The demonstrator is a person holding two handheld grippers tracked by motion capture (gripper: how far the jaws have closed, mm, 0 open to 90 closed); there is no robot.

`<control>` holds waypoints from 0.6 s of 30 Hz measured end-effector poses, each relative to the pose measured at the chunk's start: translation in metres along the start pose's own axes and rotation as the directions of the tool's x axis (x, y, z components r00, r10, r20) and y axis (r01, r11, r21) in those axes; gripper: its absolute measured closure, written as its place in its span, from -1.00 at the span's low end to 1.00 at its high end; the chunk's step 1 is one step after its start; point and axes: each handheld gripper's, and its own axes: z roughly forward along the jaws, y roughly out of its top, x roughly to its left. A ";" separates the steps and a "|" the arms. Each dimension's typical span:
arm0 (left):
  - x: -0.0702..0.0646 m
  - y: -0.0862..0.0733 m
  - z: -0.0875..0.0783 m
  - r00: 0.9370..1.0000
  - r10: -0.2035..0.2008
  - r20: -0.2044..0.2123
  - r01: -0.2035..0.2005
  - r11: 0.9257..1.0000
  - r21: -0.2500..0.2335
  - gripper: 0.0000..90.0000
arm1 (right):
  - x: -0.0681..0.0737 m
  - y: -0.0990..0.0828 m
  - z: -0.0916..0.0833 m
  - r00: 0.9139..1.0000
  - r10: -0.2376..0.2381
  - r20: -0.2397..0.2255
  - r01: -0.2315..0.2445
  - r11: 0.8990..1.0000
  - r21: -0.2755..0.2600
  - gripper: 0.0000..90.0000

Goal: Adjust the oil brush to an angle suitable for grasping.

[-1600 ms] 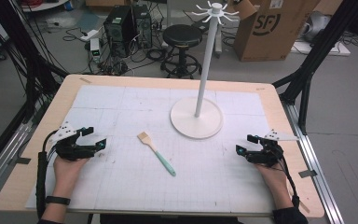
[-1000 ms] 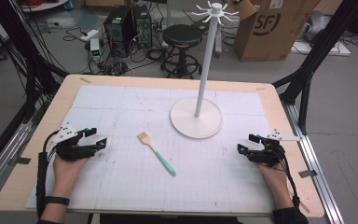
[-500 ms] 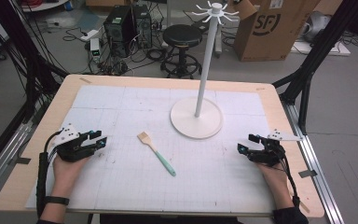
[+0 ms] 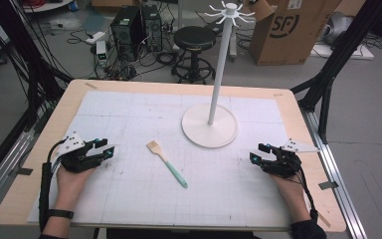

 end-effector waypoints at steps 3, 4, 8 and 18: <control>-0.003 0.001 0.001 0.999 -0.030 0.031 0.030 1.000 0.002 0.40 | -0.002 0.000 -0.001 1.000 0.004 0.007 -0.004 1.000 0.001 -0.16; -0.007 0.001 0.003 0.997 -0.035 0.069 0.034 0.999 0.004 0.51 | -0.003 0.000 -0.001 1.000 0.005 0.008 -0.005 1.000 -0.003 -0.16; -0.018 0.006 0.008 0.991 -0.027 0.131 0.025 0.999 0.022 0.76 | -0.007 -0.001 -0.001 1.000 0.012 0.014 -0.011 1.000 -0.006 -0.16; -0.059 0.022 0.034 0.959 0.045 0.280 -0.064 0.996 0.060 0.99 | -0.012 -0.002 -0.002 0.999 0.027 0.044 -0.026 0.999 -0.018 -0.19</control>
